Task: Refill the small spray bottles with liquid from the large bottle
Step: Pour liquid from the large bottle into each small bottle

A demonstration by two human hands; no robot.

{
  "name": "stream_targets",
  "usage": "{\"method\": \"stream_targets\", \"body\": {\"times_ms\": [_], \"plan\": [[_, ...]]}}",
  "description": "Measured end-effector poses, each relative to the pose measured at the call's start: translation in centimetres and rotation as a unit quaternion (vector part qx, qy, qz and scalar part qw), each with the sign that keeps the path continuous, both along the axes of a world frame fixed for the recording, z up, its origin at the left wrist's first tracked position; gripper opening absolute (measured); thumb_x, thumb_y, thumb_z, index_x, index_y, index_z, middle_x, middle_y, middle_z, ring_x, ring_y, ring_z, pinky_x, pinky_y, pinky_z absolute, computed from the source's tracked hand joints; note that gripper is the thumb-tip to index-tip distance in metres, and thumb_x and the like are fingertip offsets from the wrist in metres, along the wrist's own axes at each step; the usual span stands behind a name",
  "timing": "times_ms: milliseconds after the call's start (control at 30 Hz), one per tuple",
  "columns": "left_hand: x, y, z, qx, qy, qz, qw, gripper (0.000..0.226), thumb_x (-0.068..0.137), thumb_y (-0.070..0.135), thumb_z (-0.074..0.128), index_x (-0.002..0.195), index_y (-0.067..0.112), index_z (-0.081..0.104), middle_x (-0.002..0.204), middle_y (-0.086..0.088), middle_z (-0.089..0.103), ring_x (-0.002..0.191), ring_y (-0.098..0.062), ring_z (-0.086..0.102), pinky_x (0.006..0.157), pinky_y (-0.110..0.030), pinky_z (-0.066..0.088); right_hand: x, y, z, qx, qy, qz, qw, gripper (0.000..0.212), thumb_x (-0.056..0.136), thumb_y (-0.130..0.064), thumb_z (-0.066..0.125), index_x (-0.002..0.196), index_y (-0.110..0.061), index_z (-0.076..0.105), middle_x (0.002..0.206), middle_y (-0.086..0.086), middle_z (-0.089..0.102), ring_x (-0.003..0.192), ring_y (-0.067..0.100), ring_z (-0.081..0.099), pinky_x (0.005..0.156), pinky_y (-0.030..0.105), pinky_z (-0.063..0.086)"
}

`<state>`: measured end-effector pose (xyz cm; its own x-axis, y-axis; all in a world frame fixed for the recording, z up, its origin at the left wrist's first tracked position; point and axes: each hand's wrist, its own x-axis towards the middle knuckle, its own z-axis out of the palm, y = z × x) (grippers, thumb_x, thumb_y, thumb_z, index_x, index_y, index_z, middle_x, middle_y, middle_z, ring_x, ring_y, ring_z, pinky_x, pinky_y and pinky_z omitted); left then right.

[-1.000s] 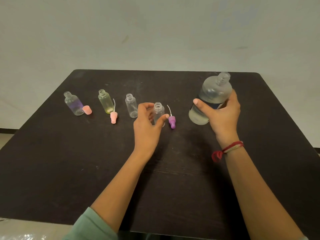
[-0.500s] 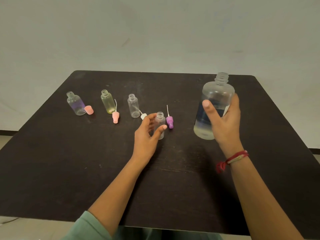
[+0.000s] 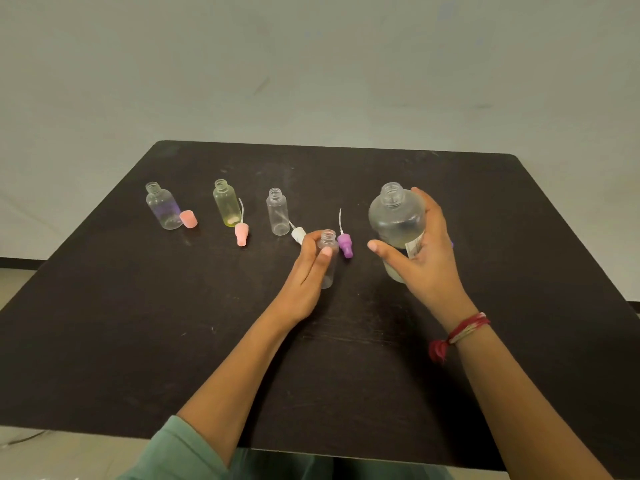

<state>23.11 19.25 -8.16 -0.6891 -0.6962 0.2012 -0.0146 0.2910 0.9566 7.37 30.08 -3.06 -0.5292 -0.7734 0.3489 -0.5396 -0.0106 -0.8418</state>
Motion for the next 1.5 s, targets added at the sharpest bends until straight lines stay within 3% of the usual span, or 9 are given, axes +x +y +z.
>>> {"method": "stream_targets", "body": {"times_ms": [200, 400, 567, 733, 933, 1067, 1200, 1333, 1500], "plan": [[0.5, 0.4, 0.5, 0.028, 0.053, -0.039, 0.997, 0.029, 0.097, 0.012, 0.05, 0.126, 0.011, 0.051, 0.122, -0.005, 0.061, 0.116, -0.01, 0.058, 0.098, -0.021, 0.043, -0.2, -0.2, 0.7, 0.007, 0.057, -0.027, 0.998, 0.09, 0.069, -0.035, 0.084, 0.143, -0.025, 0.033, 0.134, -0.015, 0.036, 0.118, -0.008, 0.037, 0.09, -0.005, 0.027], [0.6, 0.4, 0.5, 0.071, 0.053, -0.029, 0.996, 0.037, 0.088, 0.001, 0.064, 0.123, 0.01, 0.054, 0.117, -0.001, 0.064, 0.109, -0.006, 0.062, 0.09, -0.019, 0.047, -0.9, 0.3, 0.7, 0.016, 0.136, -0.005, 0.991, 0.076, 0.069, -0.038, 0.084, 0.131, -0.023, 0.043, 0.126, -0.012, 0.044, 0.119, 0.009, 0.045, 0.098, 0.024, 0.039], [0.6, 0.2, 0.4, 0.098, 0.062, -0.016, 0.993, 0.036, 0.083, -0.007, 0.066, 0.117, 0.001, 0.058, 0.105, 0.0, 0.068, 0.098, -0.003, 0.065, 0.086, -0.018, 0.048, -0.9, 0.4, 0.0, 0.047, 0.186, 0.009, 0.981, 0.073, 0.07, -0.034, 0.083, 0.131, -0.018, 0.046, 0.129, -0.002, 0.048, 0.117, 0.011, 0.044, 0.096, 0.007, 0.029], [0.6, 0.2, 0.4, 0.106, 0.075, -0.014, 0.991, 0.038, 0.083, -0.007, 0.065, 0.12, 0.0, 0.058, 0.112, -0.007, 0.067, 0.102, -0.007, 0.065, 0.089, -0.02, 0.049, -0.6, 0.2, -0.6, 0.061, 0.232, 0.015, 0.971, 0.072, 0.071, -0.031, 0.082, 0.131, -0.017, 0.046, 0.128, 0.0, 0.049, 0.116, 0.018, 0.046, 0.099, 0.034, 0.037], [0.6, 0.0, 0.4, 0.122, 0.082, -0.011, 0.989, 0.04, 0.084, -0.007, 0.065, 0.121, 0.006, 0.059, 0.105, 0.006, 0.071, 0.104, -0.008, 0.066, 0.09, -0.022, 0.049, -0.8, -0.1, -0.9, 0.083, 0.259, 0.005, 0.962, 0.071, 0.071, -0.026, 0.082, 0.131, -0.016, 0.046, 0.129, 0.003, 0.049, 0.119, 0.02, 0.045, 0.099, 0.033, 0.032], [0.6, 0.0, 0.4, 0.127, 0.083, -0.015, 0.988, 0.04, 0.084, -0.007, 0.065, 0.121, 0.007, 0.059, 0.115, -0.005, 0.068, 0.106, -0.01, 0.065, 0.092, -0.022, 0.049, -1.1, -0.1, -1.0, 0.083, 0.302, -0.011, 0.95, 0.069, 0.073, -0.028, 0.08, 0.131, -0.018, 0.044, 0.129, 0.003, 0.049, 0.12, 0.022, 0.045, 0.104, 0.043, 0.034], [0.6, 0.0, 0.4, 0.13, 0.079, -0.019, 0.988, 0.039, 0.084, -0.006, 0.065, 0.12, 0.008, 0.06, 0.111, -0.001, 0.07, 0.105, -0.01, 0.066, 0.09, -0.021, 0.049, -1.4, -0.3, -1.1, 0.079, 0.338, -0.021, 0.938, 0.066, 0.075, -0.028, 0.078, 0.131, -0.018, 0.044, 0.129, 0.004, 0.05, 0.122, 0.021, 0.044, 0.111, 0.04, 0.022], [0.5, -0.1, 0.2, 0.126, 0.076, -0.017, 0.989, 0.044, 0.084, -0.008, 0.064, 0.127, -0.003, 0.056, 0.122, -0.017, 0.064, 0.108, -0.013, 0.065, 0.093, -0.022, 0.048, -1.3, -0.3, -1.0, 0.078, 0.357, -0.03, 0.93, 0.065, 0.075, -0.026, 0.078, 0.131, -0.017, 0.046, 0.128, 0.006, 0.05, 0.121, 0.023, 0.045, 0.112, 0.042, 0.02], [0.5, 0.0, 0.2, 0.127, 0.072, -0.016, 0.989, 0.044, 0.084, -0.008, 0.063, 0.127, -0.001, 0.056, 0.115, -0.01, 0.067, 0.103, -0.007, 0.066, 0.09, -0.02, 0.048, -1.4, -0.3, -1.0, 0.078, 0.374, -0.031, 0.923, 0.067, 0.073, -0.022, 0.079, 0.13, -0.018, 0.045, 0.127, 0.007, 0.05, 0.12, 0.024, 0.045, 0.114, 0.045, 0.019]]}}
